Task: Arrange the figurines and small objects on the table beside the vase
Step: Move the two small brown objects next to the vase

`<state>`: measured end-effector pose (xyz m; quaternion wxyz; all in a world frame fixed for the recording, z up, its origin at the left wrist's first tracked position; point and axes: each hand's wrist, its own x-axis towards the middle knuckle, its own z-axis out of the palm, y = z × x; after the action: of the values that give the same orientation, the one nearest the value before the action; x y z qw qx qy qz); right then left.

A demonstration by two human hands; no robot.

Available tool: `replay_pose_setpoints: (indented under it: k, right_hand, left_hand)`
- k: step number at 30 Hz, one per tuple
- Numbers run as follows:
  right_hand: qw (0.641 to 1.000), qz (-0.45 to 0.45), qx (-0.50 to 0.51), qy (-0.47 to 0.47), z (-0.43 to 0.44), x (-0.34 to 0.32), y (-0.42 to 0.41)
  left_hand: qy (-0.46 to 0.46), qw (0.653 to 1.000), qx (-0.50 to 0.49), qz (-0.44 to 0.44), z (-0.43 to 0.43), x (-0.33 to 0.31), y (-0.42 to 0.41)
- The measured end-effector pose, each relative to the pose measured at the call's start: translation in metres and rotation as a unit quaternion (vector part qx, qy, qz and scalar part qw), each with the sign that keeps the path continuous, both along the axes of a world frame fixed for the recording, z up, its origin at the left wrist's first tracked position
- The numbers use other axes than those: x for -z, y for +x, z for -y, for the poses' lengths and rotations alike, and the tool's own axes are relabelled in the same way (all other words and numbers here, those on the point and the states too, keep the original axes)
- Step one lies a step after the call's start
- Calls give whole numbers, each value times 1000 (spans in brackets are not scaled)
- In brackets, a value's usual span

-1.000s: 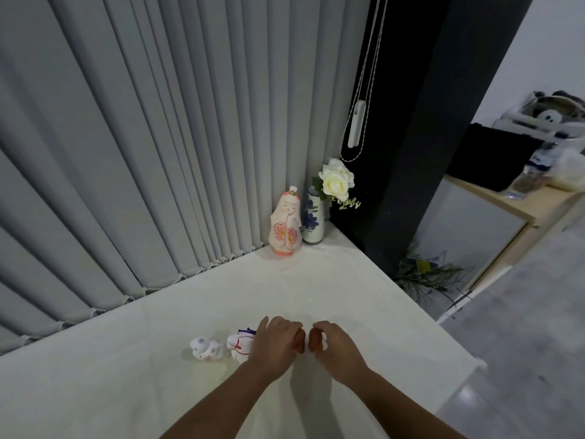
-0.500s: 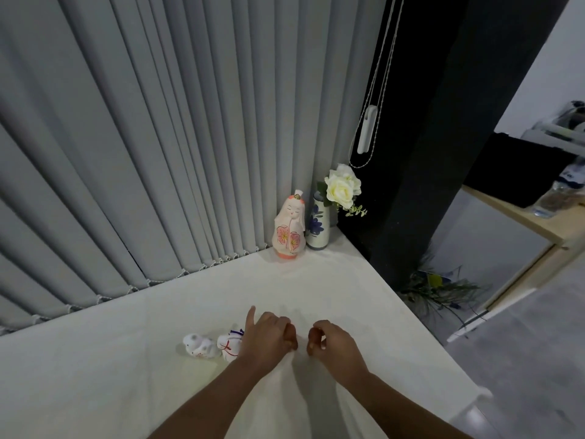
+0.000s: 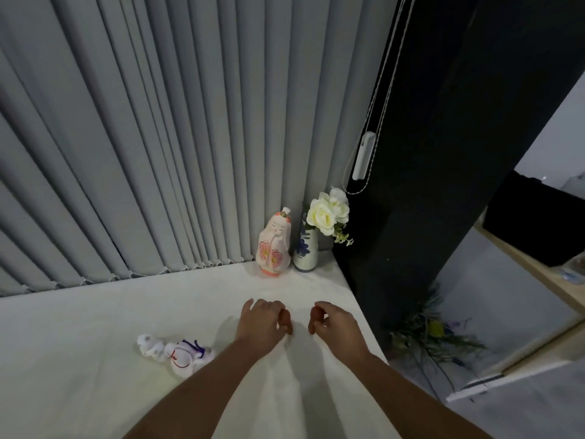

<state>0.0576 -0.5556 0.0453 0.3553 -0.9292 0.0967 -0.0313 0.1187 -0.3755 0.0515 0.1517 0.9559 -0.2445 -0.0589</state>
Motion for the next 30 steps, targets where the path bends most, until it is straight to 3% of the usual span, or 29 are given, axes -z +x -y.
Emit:
replay_pose_setpoints:
  k: [11,30]
  right_hand:
    - [999,-29,1,13,72,5,42]
    - [994,-87,-51,42,96,39,109]
  left_hand:
    - [7,999,-47,11,73,8,23]
    - [5,996,-83,-15,116,39,67]
